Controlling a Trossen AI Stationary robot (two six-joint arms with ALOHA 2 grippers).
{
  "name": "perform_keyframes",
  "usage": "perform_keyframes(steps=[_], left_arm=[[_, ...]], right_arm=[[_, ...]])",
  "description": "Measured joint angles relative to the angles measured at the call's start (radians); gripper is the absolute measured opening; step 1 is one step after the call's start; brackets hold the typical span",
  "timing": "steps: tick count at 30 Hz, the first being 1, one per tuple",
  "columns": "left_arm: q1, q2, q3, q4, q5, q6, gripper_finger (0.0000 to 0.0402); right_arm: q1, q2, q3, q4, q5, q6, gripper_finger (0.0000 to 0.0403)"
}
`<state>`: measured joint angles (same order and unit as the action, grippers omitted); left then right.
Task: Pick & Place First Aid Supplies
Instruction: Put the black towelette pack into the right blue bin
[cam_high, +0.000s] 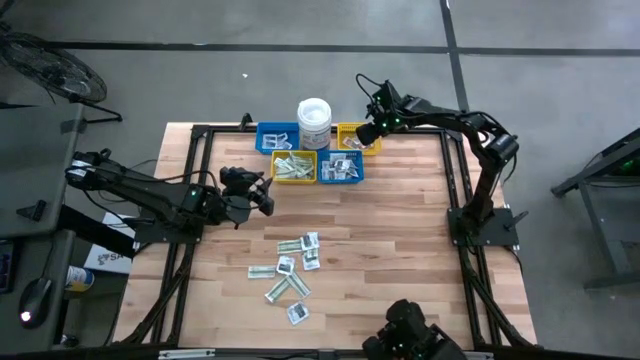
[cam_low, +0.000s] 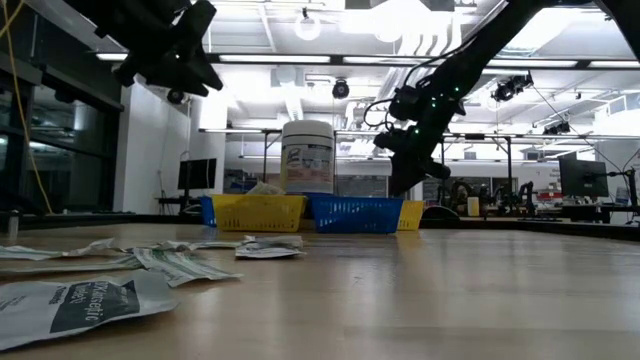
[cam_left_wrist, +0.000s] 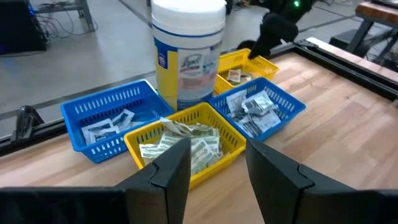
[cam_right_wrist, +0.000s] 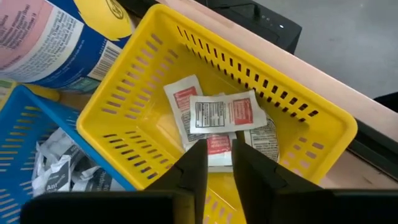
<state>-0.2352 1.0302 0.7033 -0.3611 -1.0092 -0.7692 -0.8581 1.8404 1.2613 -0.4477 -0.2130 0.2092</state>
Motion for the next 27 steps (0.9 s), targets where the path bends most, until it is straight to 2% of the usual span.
perform_keyframes(steps=[6, 14, 23, 27], left_arm=[[0.000, 0.000, 0.000, -0.008, 0.064, 0.005, 0.0154], [-0.001, 0.000, 0.000, -0.008, 0.148, 0.005, 0.0154], [0.000, 0.012, 0.000, -0.006, 0.280, 0.002, 0.0154], [0.000, 0.057, 0.000, -0.004, 0.388, 0.044, 0.0154]], right_arm=[[-0.001, -0.048, 0.000, -0.003, -0.045, -0.010, 0.0086], [0.050, -0.132, 0.000, -0.018, -0.142, -0.087, 0.0081], [0.222, -0.191, 0.000, -0.072, -0.185, -0.082, 0.0078], [0.325, -0.193, 0.000, -0.077, -0.184, -0.078, 0.0078]])
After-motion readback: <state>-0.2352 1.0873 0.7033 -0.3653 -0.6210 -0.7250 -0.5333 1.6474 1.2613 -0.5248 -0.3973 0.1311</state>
